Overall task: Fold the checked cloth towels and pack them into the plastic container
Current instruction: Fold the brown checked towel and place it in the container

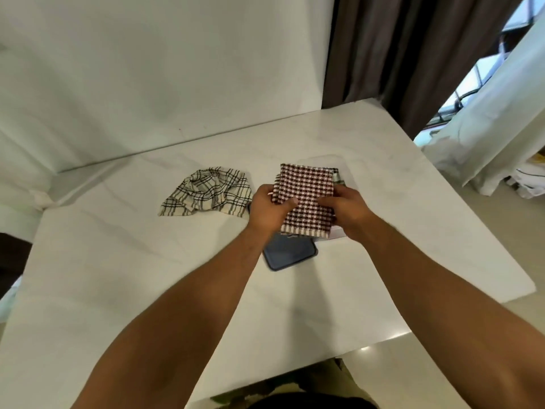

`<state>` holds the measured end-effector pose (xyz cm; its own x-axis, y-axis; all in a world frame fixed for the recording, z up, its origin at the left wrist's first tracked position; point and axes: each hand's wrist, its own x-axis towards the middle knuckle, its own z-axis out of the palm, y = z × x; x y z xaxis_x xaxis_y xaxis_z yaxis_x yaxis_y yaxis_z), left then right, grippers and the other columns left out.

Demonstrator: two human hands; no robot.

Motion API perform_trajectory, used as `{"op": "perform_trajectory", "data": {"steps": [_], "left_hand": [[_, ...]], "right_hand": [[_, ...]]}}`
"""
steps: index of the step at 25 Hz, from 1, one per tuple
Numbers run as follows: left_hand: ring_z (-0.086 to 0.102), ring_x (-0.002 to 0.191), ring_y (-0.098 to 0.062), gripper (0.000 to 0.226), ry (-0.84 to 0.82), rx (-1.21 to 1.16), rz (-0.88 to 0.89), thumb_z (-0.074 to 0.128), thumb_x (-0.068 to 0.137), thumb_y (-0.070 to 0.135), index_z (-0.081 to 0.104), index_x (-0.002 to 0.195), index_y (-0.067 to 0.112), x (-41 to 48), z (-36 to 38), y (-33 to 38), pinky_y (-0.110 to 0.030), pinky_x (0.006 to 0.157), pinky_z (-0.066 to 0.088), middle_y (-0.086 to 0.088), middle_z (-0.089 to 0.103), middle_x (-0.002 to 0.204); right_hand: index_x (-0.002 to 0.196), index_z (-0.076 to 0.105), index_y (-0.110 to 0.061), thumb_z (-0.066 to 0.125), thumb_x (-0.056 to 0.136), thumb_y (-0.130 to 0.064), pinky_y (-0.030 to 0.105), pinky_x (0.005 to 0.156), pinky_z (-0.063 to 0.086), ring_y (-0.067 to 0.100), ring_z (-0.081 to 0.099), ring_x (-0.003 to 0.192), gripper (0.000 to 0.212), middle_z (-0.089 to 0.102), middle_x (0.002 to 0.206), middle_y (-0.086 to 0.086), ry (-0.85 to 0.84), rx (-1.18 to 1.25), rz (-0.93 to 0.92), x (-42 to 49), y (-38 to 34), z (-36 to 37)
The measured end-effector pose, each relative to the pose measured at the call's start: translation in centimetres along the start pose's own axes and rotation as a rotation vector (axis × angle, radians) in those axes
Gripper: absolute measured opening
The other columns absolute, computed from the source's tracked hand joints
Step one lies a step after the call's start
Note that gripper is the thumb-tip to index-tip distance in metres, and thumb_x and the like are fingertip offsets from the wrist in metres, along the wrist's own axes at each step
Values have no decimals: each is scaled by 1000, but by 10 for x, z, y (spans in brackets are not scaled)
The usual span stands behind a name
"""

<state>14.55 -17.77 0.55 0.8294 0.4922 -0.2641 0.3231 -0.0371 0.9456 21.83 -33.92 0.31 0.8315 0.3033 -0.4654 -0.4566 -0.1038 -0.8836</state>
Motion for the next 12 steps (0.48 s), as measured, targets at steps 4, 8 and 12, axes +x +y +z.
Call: {"op": "perform_trajectory", "data": {"steps": [4,8,12], "left_hand": [[67,79,-16,49,24,-64,-74,69,91,16,45,132,7,32,49,22,-22,60,56,-14,69,106],[69,87,-10,59,-35,-164,-73,60,98,21,30,149,23,54,75,17,-16,65,56,-5,69,104],[65,107,-16,34,-115,178,23,60,96,24,60,130,20,77,87,4,-28,91,52,1,66,122]], "right_hand": [[131,54,-13,60,88,-3,33,77,56,17,67,91,45,69,108,4,139,-283,-77,40,-36,-39],[134,40,-20,57,85,-4,29,64,54,17,64,80,54,63,93,0,144,-594,-204,73,-45,-58],[114,67,-18,56,80,-2,28,74,54,25,66,91,39,68,110,8,81,-1036,-300,96,-35,-62]]}}
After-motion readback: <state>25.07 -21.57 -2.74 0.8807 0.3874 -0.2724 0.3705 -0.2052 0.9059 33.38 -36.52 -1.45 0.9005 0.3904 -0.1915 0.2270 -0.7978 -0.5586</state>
